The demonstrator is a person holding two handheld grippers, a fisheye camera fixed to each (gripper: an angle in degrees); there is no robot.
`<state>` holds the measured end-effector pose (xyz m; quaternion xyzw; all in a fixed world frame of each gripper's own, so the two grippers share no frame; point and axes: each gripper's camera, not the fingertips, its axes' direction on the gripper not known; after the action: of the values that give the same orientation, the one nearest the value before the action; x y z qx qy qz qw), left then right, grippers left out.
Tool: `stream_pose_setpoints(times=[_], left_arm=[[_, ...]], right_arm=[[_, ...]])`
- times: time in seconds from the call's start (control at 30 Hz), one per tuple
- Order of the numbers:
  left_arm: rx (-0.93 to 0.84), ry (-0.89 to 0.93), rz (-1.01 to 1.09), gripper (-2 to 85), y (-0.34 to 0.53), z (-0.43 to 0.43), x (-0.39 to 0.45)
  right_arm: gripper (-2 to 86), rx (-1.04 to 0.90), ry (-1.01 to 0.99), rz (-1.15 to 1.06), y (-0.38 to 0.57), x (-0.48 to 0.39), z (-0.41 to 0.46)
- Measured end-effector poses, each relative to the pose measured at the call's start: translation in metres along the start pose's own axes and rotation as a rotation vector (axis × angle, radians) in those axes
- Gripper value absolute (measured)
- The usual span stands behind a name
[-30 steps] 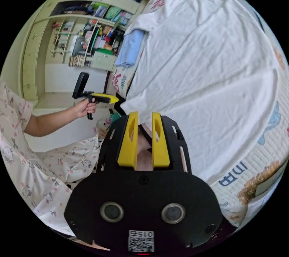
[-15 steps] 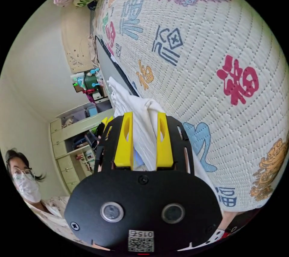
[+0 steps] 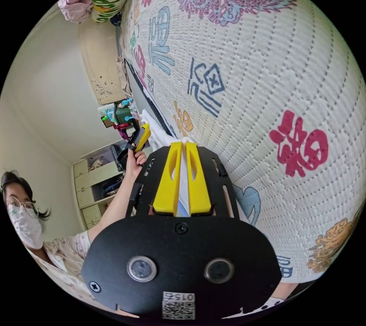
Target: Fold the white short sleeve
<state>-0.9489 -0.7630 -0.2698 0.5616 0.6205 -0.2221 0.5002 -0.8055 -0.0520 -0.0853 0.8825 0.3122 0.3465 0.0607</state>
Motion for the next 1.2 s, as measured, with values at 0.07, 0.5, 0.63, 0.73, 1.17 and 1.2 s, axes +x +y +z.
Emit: stream_pose_setpoints(times=[0.07,0.5,0.63,0.73,1.17,1.2], left_arm=[[-0.050,-0.009,-0.005,8.0,0.000,0.008,0.012],[0.022,-0.018,0.149,0.8,0.044,0.013,0.097],[-0.005,-0.002,0.198,0.2,0.031,0.019,0.134],[0.034,-0.018,0.187,0.2,0.023,0.015,0.158],[0.090,0.101,0.155,3.5,0.175,-0.155,0.214],[0.075,0.094,0.156,4.0,0.194,-0.166,0.215]], right_arm=[[2.0,0.007,-0.015,0.018,-0.020,-0.003,-0.012],[1.8,-0.042,-0.021,-0.065,-0.109,-0.014,-0.037],[0.9,-0.004,0.011,-0.083,-0.143,-0.011,-0.044],[0.8,0.068,-0.043,0.002,-0.169,0.011,-0.049],[5.4,-0.029,0.205,-0.179,-0.210,0.082,-0.037],[5.6,-0.074,0.239,-0.201,-0.204,0.086,-0.029]])
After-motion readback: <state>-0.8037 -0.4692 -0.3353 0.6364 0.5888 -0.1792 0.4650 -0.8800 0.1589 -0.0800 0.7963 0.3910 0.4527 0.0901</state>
